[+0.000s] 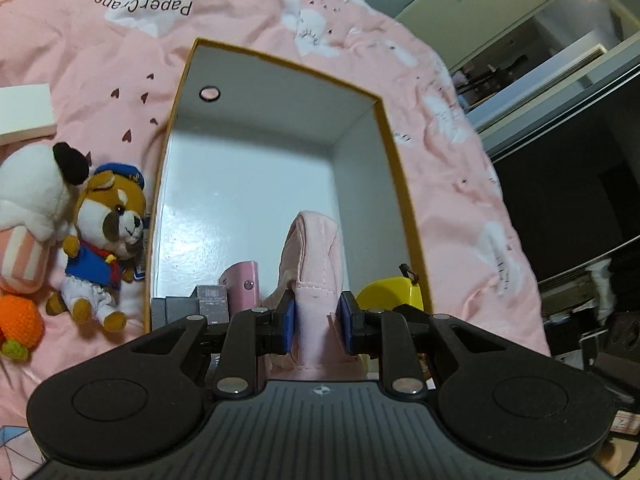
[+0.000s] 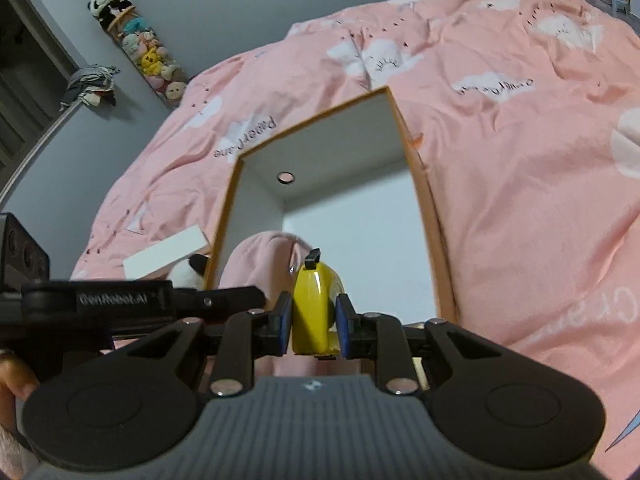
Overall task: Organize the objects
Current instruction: 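Carry the pink pouch into the box while the right tool carries the yellow toy in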
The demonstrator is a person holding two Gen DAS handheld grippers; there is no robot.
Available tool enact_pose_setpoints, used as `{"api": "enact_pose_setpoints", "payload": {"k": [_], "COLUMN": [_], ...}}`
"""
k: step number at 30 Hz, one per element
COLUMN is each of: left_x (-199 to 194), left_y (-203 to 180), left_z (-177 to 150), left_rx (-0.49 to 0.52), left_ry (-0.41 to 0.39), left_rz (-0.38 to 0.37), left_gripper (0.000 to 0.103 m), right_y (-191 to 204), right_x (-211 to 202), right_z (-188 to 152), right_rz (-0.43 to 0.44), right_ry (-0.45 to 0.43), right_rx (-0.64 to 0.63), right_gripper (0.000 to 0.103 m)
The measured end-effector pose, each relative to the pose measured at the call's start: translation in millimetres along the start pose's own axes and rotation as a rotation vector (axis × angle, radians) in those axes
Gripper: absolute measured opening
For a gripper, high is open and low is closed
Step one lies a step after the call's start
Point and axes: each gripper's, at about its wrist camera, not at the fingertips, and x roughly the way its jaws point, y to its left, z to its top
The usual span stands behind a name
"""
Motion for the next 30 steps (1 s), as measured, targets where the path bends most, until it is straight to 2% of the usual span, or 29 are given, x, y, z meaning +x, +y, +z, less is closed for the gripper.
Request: {"api": "enact_pose_setpoints", "payload": {"k": [10, 16, 25, 30], "left_x": [23, 40, 56, 48], "left_y": [-10, -8, -10, -9], "left_z": [-8, -13, -12, -11], "left_rx": [0.059, 0.072, 0.113, 0.119], "left_ry": [0.03, 0.117, 0.153, 0.148], "left_rz": [0.1, 0.141, 0.14, 0.104], "left_gripper": [0.026, 0.028, 0.035, 0.044], "right_y": [-13, -13, -12, -10], "right_x": [17, 24, 30, 27], "right_z": [-3, -3, -3, 2], "right_rz": [0.018, -0.025, -0.045, -0.054], "right_ry": [0.071, 0.084, 0.114, 0.129], "right_rx": [0.043, 0.035, 0.009, -0.037], "right_gripper": [0.024, 0.024, 0.024, 0.024]}}
